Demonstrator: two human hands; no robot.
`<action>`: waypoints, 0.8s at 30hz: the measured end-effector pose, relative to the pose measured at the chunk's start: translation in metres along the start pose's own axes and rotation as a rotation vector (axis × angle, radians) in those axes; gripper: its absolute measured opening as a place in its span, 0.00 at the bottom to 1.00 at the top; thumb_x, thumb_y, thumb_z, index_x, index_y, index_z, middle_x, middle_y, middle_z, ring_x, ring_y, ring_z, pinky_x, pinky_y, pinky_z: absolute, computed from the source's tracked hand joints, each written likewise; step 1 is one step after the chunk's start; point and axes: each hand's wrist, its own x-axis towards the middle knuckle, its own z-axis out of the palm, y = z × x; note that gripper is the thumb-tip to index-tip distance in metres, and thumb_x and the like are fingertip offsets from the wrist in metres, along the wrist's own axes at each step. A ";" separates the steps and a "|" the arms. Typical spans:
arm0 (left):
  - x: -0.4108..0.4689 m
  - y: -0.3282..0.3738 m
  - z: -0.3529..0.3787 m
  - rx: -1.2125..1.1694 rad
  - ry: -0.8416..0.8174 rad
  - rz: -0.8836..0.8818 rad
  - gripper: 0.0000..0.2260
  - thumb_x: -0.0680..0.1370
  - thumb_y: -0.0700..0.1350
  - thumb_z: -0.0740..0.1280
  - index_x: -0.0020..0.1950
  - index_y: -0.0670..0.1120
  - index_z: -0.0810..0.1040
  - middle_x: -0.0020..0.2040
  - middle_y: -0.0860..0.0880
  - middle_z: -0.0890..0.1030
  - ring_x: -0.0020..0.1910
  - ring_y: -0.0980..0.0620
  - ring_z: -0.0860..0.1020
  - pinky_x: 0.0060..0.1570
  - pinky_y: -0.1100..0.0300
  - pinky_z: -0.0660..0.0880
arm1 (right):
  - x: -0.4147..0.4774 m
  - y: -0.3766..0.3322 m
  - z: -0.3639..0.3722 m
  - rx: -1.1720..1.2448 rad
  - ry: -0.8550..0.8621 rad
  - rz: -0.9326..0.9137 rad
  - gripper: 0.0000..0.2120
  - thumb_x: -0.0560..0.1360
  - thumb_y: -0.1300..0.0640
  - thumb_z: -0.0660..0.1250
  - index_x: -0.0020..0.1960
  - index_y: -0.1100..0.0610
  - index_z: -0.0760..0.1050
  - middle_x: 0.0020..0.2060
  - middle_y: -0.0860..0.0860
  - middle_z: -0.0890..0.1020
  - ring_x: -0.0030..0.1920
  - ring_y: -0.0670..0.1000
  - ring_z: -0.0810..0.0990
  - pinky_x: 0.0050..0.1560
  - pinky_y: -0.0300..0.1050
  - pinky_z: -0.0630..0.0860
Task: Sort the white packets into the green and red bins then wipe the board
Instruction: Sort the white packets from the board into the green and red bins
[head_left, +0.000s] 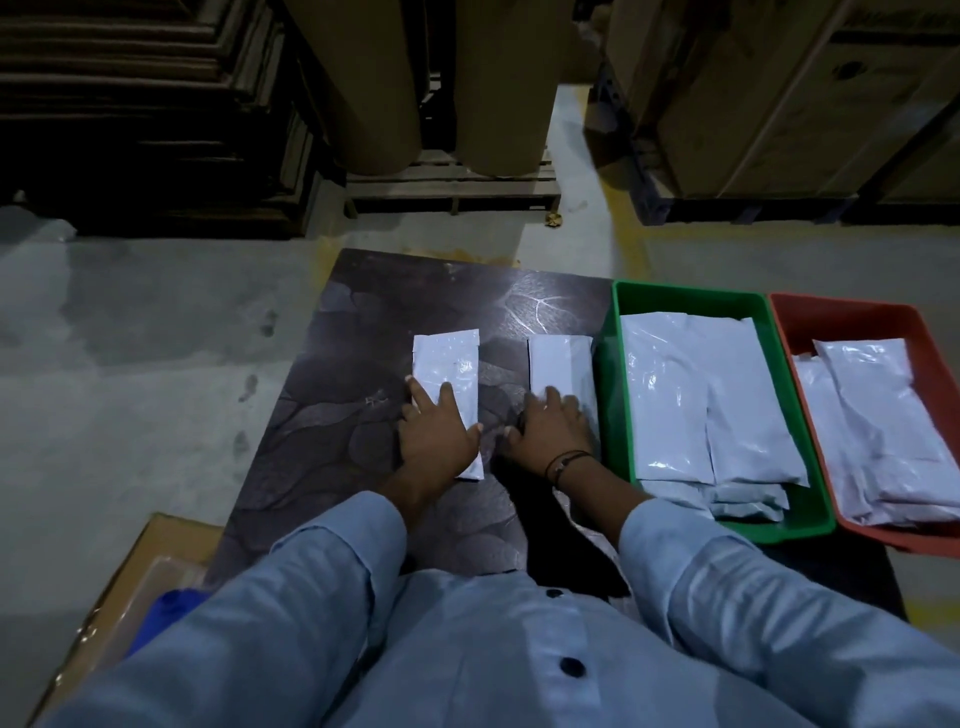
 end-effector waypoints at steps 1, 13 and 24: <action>0.000 0.000 0.000 0.005 0.000 0.001 0.39 0.78 0.64 0.65 0.82 0.50 0.52 0.81 0.32 0.44 0.73 0.30 0.65 0.70 0.40 0.67 | 0.003 0.002 -0.001 0.028 0.003 0.053 0.32 0.77 0.41 0.61 0.76 0.54 0.59 0.78 0.61 0.55 0.76 0.68 0.54 0.74 0.62 0.56; 0.010 -0.002 0.002 0.054 0.034 0.046 0.43 0.77 0.68 0.63 0.83 0.56 0.43 0.82 0.35 0.43 0.75 0.31 0.61 0.71 0.36 0.62 | 0.013 0.005 0.008 -0.033 -0.075 -0.008 0.38 0.77 0.37 0.61 0.80 0.51 0.50 0.79 0.60 0.47 0.75 0.71 0.52 0.72 0.66 0.59; 0.011 -0.008 0.004 0.067 0.023 0.043 0.34 0.81 0.49 0.62 0.83 0.55 0.48 0.83 0.37 0.44 0.74 0.32 0.61 0.72 0.37 0.61 | 0.022 -0.001 0.001 -0.122 -0.125 -0.052 0.40 0.77 0.42 0.61 0.81 0.47 0.42 0.80 0.57 0.40 0.74 0.74 0.53 0.70 0.70 0.58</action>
